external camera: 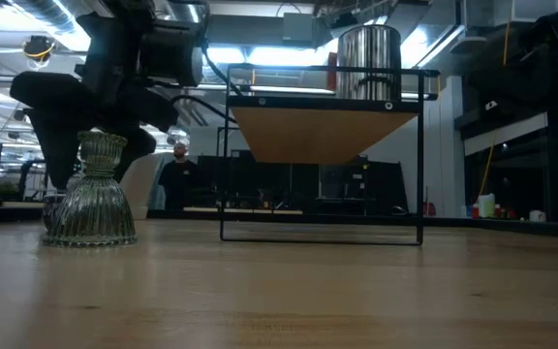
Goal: Pick & Place candle stick holders
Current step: Put the black scented candle on the shelf
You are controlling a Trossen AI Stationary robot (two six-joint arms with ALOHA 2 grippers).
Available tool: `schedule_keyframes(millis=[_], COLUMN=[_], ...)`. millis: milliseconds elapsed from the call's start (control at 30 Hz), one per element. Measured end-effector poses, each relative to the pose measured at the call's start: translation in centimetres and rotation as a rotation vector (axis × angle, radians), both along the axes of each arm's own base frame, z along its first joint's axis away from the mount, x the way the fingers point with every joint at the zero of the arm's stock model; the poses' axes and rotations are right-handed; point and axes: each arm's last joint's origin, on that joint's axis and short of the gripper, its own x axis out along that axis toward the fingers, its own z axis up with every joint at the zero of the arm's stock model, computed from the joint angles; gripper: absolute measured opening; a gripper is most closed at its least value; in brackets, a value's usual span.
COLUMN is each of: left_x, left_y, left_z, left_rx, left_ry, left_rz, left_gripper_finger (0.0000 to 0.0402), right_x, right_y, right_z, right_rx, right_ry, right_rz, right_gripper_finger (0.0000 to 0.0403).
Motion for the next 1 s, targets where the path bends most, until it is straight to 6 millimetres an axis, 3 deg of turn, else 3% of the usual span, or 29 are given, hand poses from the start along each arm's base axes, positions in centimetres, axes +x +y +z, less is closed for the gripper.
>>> schedule_keyframes(millis=[533,1000], left_x=[0.7,-0.4], left_y=[0.2,0.1], left_z=[-1.5,-2.6], left_rx=[0.042,0.045], left_ry=[0.050,0.107], left_rz=[-0.011,-0.007], left_gripper_finger=[0.0400,0.0400], right_x=[0.0,0.0], right_y=[0.0,0.0], right_z=[0.0,0.0], right_rx=[0.000,0.000], right_ry=[0.000,0.000], right_rz=[0.000,0.000], right_gripper_finger=[0.0005,0.0005])
